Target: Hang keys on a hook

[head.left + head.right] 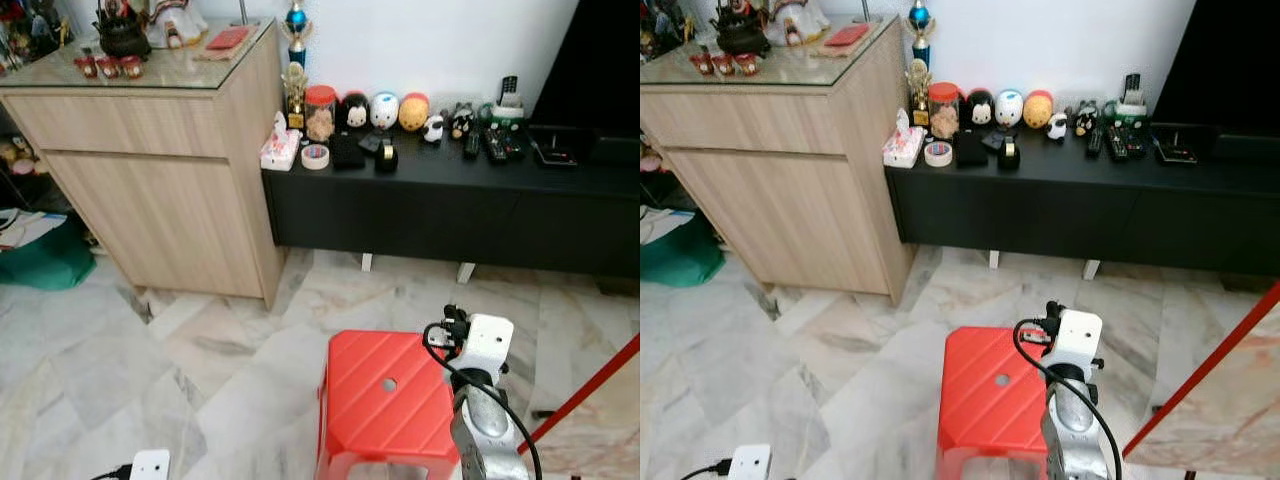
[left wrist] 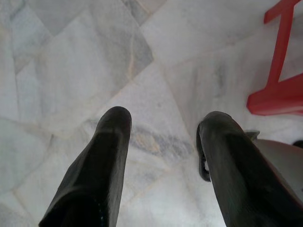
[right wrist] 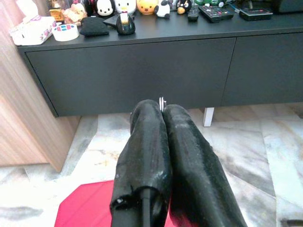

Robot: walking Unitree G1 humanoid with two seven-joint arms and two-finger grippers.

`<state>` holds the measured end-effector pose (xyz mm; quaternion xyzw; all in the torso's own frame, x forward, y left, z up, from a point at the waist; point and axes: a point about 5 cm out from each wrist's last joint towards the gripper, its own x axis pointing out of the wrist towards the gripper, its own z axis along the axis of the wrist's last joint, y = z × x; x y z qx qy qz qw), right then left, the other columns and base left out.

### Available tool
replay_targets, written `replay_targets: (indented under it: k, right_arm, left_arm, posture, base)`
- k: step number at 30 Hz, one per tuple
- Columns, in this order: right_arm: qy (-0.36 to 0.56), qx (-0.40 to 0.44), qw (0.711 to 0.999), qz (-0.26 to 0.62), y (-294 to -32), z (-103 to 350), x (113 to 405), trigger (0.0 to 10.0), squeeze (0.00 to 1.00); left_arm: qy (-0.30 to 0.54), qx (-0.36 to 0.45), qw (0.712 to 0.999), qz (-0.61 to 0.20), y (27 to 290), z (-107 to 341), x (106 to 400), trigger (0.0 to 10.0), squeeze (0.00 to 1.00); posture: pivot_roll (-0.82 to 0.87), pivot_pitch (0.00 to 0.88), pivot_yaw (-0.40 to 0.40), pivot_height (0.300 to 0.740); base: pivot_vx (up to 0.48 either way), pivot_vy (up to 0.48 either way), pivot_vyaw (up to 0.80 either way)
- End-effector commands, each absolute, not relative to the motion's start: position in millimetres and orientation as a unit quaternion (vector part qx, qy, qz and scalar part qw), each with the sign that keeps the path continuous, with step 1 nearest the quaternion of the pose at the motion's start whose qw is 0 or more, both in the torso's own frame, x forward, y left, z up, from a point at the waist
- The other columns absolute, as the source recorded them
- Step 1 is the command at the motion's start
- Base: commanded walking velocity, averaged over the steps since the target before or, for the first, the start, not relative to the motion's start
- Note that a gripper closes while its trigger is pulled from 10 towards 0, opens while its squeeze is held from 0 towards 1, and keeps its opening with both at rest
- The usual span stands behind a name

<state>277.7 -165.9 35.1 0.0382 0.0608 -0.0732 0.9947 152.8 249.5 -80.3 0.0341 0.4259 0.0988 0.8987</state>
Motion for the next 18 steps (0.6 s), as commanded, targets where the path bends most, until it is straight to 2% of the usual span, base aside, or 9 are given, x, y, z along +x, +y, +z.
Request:
replay_targets:
  k: [1, 18]
  right_arm:
    - [0.066, 0.038, 0.994, -0.072, -164.2, 34.1, 277.6, 10.0, 0.00]
    - [0.071, 0.040, 0.994, -0.074, -163.5, 33.5, 277.5, 10.0, 0.00]
  left_arm:
    - [0.449, 0.035, 0.887, 0.104, 255.4, -83.9, 141.9, 10.0, 0.00]
    - [0.467, 0.033, 0.877, 0.112, 259.2, -87.2, 130.8, 10.0, 0.00]
  posture:
    - [0.00, 0.000, 0.019, 0.740]
    - [0.00, 0.016, 0.018, 0.740]
  base:
    - [-0.326, 0.000, 0.00]
    - [-0.328, 0.000, 0.00]
